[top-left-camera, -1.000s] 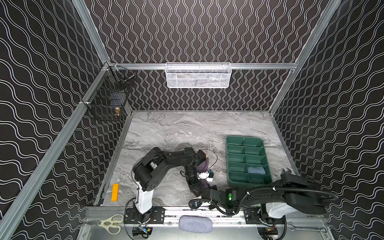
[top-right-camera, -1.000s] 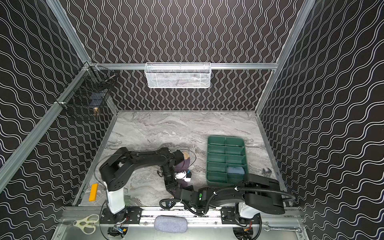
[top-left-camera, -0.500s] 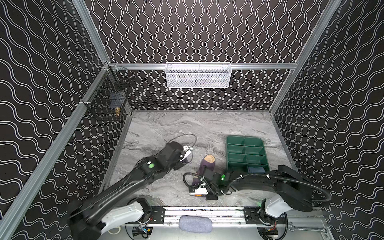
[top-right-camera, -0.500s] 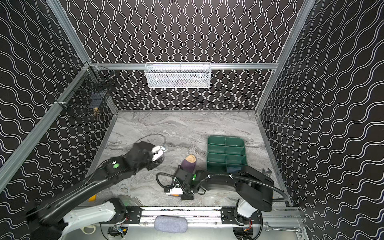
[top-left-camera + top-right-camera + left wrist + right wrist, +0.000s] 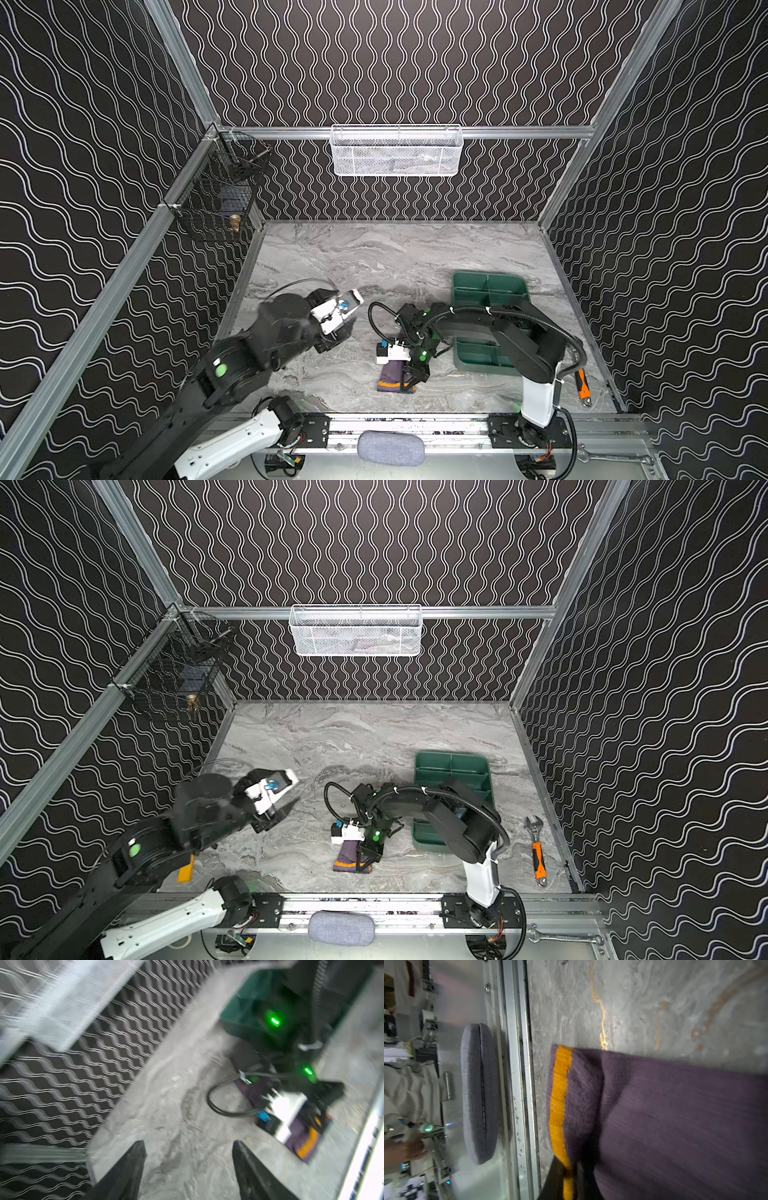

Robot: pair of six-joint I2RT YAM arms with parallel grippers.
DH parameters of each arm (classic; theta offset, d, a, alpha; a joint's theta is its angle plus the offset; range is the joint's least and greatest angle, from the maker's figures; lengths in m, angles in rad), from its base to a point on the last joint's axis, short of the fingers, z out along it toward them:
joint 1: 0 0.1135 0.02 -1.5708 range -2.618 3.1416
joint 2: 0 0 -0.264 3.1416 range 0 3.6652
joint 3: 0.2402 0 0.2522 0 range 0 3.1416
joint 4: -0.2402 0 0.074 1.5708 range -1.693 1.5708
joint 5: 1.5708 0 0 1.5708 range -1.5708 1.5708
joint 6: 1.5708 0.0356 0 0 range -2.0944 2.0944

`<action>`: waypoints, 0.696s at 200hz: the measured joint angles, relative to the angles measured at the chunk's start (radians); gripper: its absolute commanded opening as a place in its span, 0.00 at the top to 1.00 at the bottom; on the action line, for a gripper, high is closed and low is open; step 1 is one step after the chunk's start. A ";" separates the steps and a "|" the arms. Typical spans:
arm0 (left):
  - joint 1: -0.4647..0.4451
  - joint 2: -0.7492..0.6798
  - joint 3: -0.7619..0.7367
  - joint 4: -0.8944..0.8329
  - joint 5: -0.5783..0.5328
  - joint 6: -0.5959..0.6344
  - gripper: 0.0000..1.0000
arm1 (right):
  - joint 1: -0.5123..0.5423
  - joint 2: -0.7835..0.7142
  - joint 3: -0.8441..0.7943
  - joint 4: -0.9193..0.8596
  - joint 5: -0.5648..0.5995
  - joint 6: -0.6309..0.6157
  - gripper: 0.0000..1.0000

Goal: Roll the socks

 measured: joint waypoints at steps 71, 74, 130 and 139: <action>-0.287 0.312 -0.053 -0.073 -0.034 0.129 0.29 | -0.071 0.077 0.018 -0.047 -0.108 -0.006 1.00; -0.309 0.322 -0.060 -0.073 -0.044 0.129 0.29 | -0.073 0.080 0.021 -0.050 -0.112 -0.007 1.00; -0.498 0.539 -0.193 -0.023 -0.119 0.123 0.26 | -0.101 0.097 0.031 -0.072 -0.122 -0.013 1.00; -0.498 0.554 -0.210 0.007 -0.124 0.118 0.26 | -0.103 0.104 0.036 -0.079 -0.127 -0.015 1.00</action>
